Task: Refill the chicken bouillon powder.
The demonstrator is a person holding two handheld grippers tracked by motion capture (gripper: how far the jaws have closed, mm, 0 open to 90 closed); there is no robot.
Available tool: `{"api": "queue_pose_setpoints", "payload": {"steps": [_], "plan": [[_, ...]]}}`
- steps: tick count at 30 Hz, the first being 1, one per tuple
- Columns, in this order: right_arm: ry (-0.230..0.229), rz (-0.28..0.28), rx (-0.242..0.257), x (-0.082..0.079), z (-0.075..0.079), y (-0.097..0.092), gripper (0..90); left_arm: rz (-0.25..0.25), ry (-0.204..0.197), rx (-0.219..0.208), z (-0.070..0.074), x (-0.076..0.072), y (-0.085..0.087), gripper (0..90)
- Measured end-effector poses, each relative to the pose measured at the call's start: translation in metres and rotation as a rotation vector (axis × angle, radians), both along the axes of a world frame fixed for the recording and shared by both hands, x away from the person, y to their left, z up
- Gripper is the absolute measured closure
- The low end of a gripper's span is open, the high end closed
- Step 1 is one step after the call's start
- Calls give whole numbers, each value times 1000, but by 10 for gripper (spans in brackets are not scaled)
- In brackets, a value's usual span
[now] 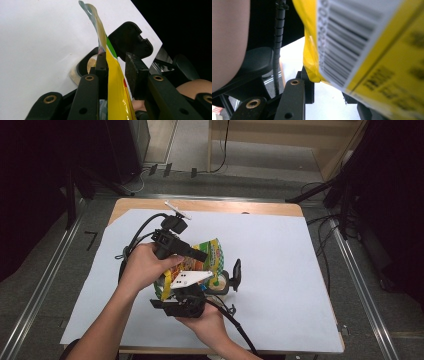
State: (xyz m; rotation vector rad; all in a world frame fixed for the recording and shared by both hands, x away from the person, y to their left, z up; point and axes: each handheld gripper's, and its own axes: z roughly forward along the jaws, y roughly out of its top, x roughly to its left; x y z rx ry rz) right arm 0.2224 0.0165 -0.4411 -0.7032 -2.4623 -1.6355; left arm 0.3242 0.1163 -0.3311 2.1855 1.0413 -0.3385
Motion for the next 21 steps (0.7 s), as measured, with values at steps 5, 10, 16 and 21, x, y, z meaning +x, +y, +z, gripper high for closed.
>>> {"api": "queue_pose_setpoints", "payload": {"steps": [5, 10, 16, 21], "plan": [[9, 4, 8, -2, 2, 1, 690, 2, 5, -8, 0, 2, 1, 736], [13, 8, 10, -3, 2, 1, 687, 4, 8, -9, -1, 2, 1, 739], [8, 13, 4, -4, 2, 2, 683, 3, 10, -6, -2, 3, 2, 741], [-4, 12, -1, -3, 1, 2, 688, 0, 7, -2, -2, 2, 1, 742]]}}
